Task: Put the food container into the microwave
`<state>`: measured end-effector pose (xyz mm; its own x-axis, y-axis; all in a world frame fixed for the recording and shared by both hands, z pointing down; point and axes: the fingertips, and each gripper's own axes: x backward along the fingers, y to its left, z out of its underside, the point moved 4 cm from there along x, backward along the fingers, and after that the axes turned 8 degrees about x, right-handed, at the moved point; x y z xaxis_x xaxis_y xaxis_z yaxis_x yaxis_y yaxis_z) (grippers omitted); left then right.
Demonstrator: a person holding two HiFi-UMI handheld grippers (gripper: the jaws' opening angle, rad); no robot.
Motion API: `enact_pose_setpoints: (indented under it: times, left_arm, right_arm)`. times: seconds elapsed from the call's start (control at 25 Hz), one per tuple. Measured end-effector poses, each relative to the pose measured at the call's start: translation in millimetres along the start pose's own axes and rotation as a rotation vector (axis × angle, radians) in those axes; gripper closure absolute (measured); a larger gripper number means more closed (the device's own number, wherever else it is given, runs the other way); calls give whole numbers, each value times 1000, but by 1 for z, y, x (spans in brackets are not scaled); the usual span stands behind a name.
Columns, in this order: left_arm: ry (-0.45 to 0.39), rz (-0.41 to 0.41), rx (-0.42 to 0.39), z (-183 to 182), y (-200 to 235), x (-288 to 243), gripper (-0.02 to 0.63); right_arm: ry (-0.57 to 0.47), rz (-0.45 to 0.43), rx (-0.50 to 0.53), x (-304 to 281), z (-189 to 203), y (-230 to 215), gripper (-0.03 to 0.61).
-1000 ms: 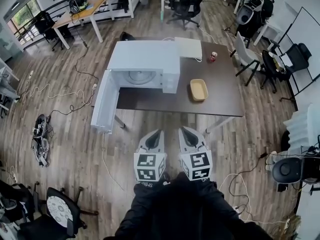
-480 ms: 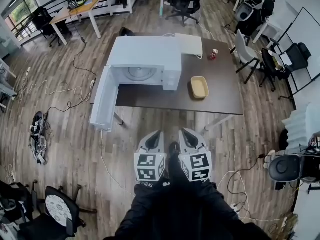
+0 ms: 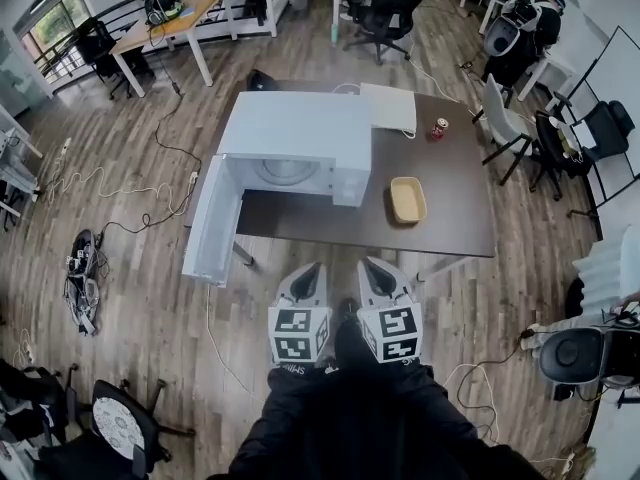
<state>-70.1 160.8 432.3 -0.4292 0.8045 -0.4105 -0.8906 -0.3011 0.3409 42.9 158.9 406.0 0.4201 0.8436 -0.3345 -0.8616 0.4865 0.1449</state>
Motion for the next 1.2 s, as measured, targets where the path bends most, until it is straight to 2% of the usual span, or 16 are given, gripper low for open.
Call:
enact_pose_setpoints:
  times: [0.48,0.96,1.2]
  left_arm:
    - [23,4,-11,-40,-4,-110,580]
    - [66,-7,-18,-46,-13,-193,581]
    - [120,-15,-12,-27,-13,-211,581]
  right_arm:
    - [28,7,-18,-75,1,-88,555]
    - [49,20,-50,-122,23,-158,555]
    - [139,1,-77,-131,56,-168,555]
